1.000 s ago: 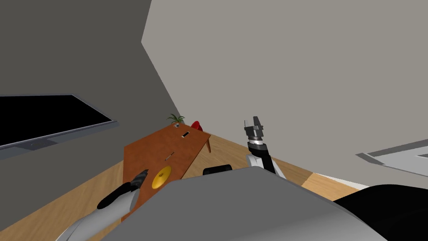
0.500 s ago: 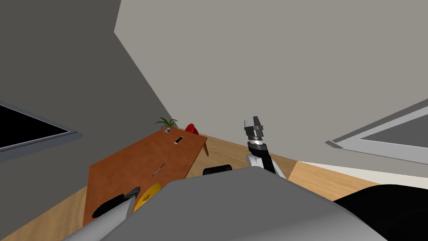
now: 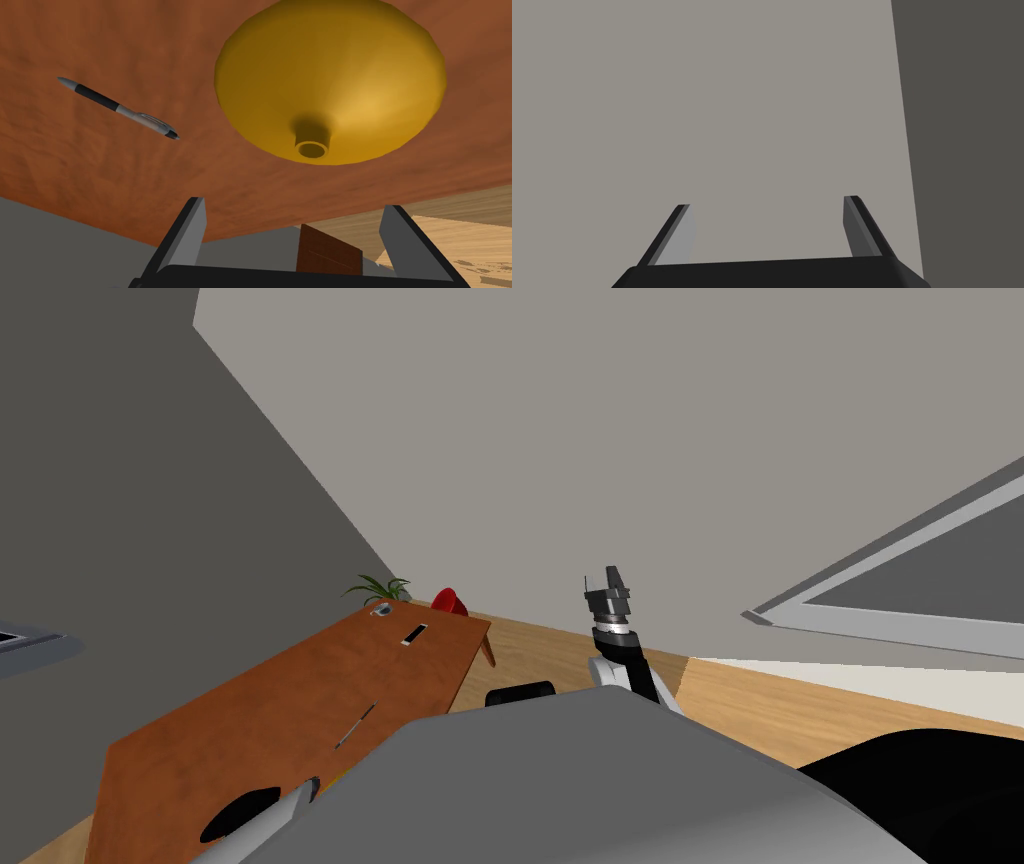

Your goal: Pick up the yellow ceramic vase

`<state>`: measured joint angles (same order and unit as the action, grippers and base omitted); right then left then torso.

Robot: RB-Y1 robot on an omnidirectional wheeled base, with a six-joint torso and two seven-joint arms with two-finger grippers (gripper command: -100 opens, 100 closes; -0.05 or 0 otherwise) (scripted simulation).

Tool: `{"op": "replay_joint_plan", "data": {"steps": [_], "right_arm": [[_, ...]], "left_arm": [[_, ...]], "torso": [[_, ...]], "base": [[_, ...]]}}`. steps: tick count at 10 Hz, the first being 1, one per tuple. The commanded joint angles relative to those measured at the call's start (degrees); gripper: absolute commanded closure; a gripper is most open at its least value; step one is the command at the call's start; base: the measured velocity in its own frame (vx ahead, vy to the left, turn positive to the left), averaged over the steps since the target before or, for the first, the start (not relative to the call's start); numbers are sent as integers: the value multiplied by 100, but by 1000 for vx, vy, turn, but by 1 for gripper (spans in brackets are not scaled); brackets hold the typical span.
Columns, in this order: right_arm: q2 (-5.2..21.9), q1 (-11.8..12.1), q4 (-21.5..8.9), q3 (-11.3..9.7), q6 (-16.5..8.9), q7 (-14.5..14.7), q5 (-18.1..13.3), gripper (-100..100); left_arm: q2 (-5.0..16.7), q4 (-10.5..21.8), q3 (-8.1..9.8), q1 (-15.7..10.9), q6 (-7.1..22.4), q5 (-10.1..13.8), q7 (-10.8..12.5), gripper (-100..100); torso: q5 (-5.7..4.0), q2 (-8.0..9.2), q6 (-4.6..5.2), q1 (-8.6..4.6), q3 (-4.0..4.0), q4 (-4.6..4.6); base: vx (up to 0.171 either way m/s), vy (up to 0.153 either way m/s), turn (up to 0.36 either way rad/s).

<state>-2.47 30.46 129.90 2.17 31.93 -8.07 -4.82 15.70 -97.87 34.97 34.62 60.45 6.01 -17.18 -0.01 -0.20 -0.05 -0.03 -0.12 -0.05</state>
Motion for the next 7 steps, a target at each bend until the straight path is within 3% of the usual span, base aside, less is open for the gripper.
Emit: {"op": "replay_joint_plan", "data": {"steps": [1, 2, 3, 4, 5, 7], "right_arm": [[0, 0, 0, 0, 0, 0, 0, 0], [0, 0, 0, 0, 0, 0, 0, 0], [0, 0, 0, 0, 0, 0, 0, 0], [0, 0, 0, 0, 0, 0, 0, 0], [0, 0, 0, 0, 0, 0, 0, 0], [-1, -3, 0, -1, 0, 0, 0, 0]], "left_arm": [[-48, 162, 18, -23, 133, 25, 5, -100], [-144, 265, -11, -27, 208, 58, 13, -100], [-99, 281, -11, -54, 93, 14, 16, -100], [-106, 297, -14, -58, 106, 17, 18, 0], [-21, 582, 23, -291, 134, -81, 176, -100], [62, 884, 60, -524, 163, -179, 335, -100]], "torso": [[0, 0, 0, 0, 0, 0], [0, 4, 1, -1, 2, 1], [0, 6, 0, -1, 3, 1], [-1, 12, -1, -3, 7, 2], [-2, 16, -1, -5, 9, 4], [-2, 67, 2, -7, 38, 14]], "base": [[38, 10, -88], [32, 14, -81], [14, 8, -15], [0, 0, 0], [-82, -3, -222], [-166, -12, -216]]}}
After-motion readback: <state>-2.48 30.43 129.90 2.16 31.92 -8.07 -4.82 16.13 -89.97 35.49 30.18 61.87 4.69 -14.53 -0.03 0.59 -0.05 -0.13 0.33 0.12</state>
